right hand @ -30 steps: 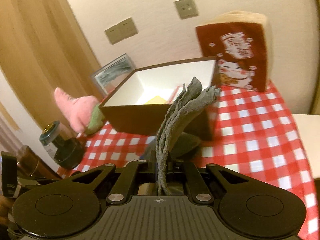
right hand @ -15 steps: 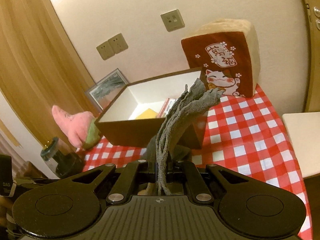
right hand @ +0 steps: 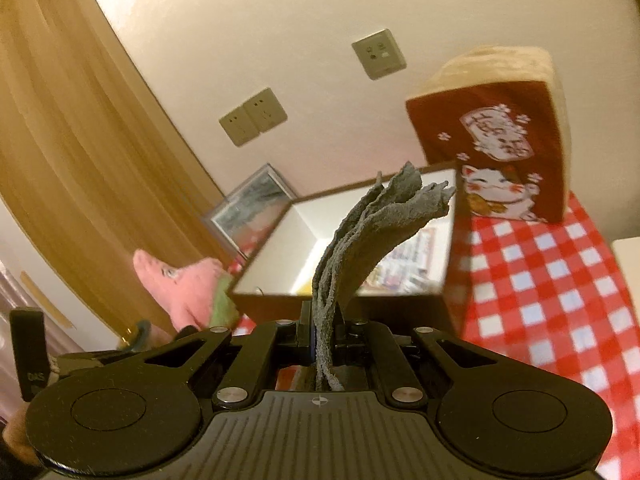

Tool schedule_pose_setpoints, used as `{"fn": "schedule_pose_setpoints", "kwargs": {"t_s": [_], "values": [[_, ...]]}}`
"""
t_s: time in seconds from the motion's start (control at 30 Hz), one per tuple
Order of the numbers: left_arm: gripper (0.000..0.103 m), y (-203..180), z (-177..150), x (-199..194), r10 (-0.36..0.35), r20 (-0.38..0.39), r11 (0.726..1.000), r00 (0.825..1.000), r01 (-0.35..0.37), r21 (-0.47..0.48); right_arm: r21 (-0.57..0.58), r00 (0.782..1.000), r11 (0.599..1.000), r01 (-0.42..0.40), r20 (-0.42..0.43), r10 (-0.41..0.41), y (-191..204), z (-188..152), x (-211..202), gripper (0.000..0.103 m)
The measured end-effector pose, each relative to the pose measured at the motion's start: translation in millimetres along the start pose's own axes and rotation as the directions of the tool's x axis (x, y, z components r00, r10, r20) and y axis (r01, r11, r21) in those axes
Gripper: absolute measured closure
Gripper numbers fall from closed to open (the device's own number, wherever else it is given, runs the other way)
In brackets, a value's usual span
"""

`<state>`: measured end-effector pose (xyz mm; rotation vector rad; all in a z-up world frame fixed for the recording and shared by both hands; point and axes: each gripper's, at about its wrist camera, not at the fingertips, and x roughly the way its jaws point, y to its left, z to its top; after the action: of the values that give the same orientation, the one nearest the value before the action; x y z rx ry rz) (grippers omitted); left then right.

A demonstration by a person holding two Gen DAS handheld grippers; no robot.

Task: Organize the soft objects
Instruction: 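Lift and carry the pad and cloth stack over the brown box with both tools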

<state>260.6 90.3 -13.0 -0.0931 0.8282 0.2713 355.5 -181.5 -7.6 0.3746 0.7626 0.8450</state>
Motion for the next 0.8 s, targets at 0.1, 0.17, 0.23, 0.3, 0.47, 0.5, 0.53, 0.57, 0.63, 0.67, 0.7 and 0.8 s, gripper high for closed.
{"fn": "schedule_pose_setpoints", "kwargs": {"t_s": [0.1,0.17,0.23,0.3,0.47,0.5,0.53,0.57,0.63,0.67,0.7,0.8], "values": [[0.041,-2,21,9,-0.006,0.013,1.0,1.0,0.006,0.004,0.019,1.0,1.0,-0.023,0.005,0.023,2,14,17,0.097],[0.041,-3,36,18,-0.007,0.023,1.0,1.0,0.007,0.016,0.033,0.999,0.999,-0.034,0.008,0.034,2,22,28,0.097],[0.041,-3,48,27,-0.01,0.019,1.0,1.0,0.009,0.02,0.046,0.999,0.998,-0.046,0.008,0.046,2,31,42,0.097],[0.041,-3,62,37,-0.011,0.02,1.0,1.0,0.01,0.025,0.06,0.998,0.997,-0.058,0.004,0.058,2,40,57,0.097],[0.041,2,87,65,-0.013,0.006,0.999,1.0,0.013,0.042,0.087,0.999,0.995,-0.054,0.003,0.053,-1,59,92,0.097],[0.041,4,91,71,-0.016,-0.001,0.999,1.0,0.016,0.045,0.096,0.999,0.994,-0.052,0.003,0.052,-3,63,99,0.097],[0.041,5,96,78,-0.016,-0.008,0.999,1.0,0.017,0.048,0.107,0.999,0.993,-0.048,0.002,0.048,-5,67,107,0.097],[0.041,6,98,84,-0.017,-0.013,0.999,1.0,0.017,0.052,0.115,0.999,0.992,-0.042,0.001,0.042,-8,70,114,0.097],[0.041,9,104,95,-0.016,-0.024,0.998,1.0,0.018,0.06,0.14,0.999,0.99,-0.033,-0.003,0.033,-13,74,127,0.097],[0.041,10,108,102,-0.018,-0.028,0.998,0.999,0.019,0.062,0.152,1.0,0.988,-0.027,-0.007,0.029,-17,76,134,0.097],[0.041,12,110,108,-0.019,-0.034,0.998,0.999,0.021,0.063,0.162,1.0,0.987,-0.021,-0.01,0.023,-20,78,140,0.097],[0.041,18,117,124,-0.021,-0.05,0.998,0.999,0.024,0.062,0.19,1.0,0.982,-0.006,-0.022,0.01,-29,81,158,0.097]]}}
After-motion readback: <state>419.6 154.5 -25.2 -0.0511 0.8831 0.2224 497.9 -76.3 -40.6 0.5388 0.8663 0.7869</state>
